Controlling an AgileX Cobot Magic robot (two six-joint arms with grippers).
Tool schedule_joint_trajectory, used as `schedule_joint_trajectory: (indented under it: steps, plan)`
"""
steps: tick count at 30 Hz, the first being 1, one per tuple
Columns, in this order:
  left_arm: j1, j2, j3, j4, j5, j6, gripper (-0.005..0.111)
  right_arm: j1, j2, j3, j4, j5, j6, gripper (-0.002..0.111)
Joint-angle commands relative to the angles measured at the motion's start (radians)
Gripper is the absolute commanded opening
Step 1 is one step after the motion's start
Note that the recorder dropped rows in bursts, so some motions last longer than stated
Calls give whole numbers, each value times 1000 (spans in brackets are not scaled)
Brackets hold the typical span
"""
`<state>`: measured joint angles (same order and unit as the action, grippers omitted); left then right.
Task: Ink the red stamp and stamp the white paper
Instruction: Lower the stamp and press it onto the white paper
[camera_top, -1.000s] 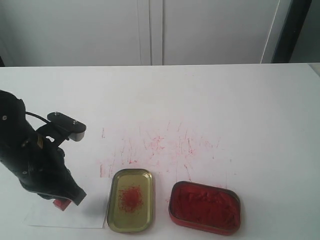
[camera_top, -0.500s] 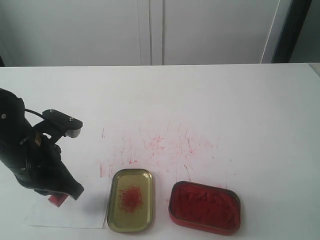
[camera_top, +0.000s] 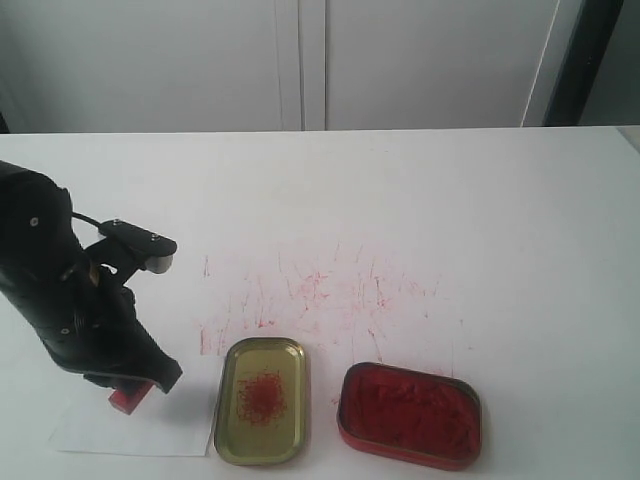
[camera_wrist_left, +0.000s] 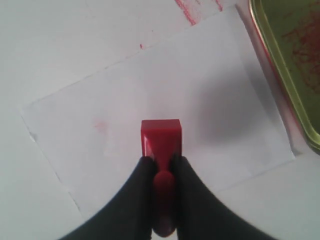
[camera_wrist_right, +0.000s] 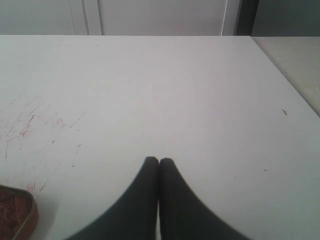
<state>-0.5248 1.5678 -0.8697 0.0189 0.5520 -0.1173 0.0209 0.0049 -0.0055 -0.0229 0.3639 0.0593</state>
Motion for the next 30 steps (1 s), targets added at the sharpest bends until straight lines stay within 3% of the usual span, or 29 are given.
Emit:
schedule_joint_trajectory:
  steps: [1,25,30]
  plan:
    - [4,-3,-3,-19,-4,14,0,2,-5,5,-4,-15,3,0]
    - [4,176,3,-19,-60,27,0,2,-5,5,-4,-15,3,0]
    - [4,179,54,-19,-102,27,0,2,-5,5,-4,-15,3,0]
